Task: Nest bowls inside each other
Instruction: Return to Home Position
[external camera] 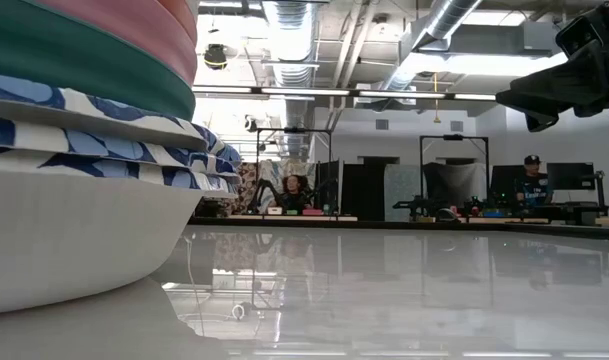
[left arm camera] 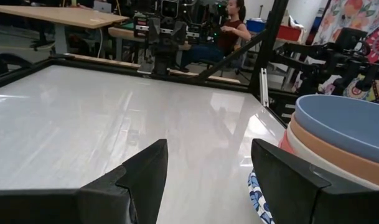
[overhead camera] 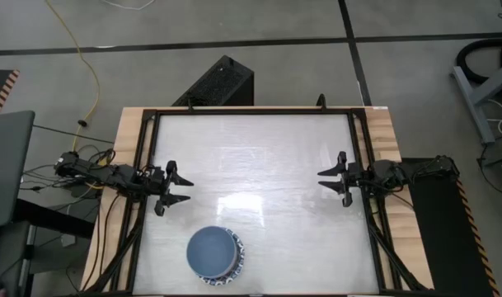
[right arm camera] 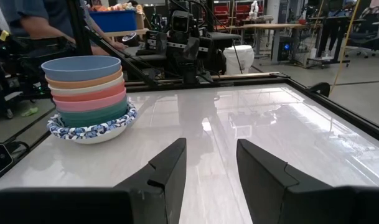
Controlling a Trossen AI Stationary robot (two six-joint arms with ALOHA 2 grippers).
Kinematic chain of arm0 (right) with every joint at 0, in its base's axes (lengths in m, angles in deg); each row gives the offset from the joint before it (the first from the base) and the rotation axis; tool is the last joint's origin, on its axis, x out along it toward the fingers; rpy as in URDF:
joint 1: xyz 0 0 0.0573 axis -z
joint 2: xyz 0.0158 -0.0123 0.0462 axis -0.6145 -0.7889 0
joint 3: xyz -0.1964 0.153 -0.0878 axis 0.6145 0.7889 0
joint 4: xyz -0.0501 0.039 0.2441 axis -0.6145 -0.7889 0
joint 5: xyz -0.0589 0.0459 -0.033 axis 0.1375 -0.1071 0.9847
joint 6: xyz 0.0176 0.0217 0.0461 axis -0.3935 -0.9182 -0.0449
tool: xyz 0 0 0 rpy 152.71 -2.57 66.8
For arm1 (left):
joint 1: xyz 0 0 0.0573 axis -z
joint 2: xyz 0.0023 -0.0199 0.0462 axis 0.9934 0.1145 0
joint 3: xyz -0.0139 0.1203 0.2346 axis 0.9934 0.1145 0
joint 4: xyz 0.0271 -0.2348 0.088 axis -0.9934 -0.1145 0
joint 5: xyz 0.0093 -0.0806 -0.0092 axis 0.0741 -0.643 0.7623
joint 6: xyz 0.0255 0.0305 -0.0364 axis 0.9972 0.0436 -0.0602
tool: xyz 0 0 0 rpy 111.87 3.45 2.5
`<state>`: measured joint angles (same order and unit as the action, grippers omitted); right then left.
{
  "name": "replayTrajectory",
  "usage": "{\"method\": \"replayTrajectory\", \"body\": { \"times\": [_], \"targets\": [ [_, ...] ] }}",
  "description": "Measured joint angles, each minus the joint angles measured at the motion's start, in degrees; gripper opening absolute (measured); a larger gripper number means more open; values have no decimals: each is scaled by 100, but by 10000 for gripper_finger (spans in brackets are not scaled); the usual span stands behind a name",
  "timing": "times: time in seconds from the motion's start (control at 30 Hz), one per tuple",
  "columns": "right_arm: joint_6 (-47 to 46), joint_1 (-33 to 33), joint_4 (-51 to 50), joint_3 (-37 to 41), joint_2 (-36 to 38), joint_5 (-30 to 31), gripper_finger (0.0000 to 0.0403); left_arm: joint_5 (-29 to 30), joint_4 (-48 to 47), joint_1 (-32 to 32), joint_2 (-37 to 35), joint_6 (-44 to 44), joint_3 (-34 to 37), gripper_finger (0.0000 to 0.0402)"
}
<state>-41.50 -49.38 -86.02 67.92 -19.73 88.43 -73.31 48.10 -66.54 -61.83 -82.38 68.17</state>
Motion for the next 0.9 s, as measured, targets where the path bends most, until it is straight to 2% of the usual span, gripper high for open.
{"method": "replayTrajectory", "body": {
  "times": [0.9],
  "targets": [
    [0,-2,-2,0,0,0,162,0,2,0,0,1,-2,221]
  ]
}}
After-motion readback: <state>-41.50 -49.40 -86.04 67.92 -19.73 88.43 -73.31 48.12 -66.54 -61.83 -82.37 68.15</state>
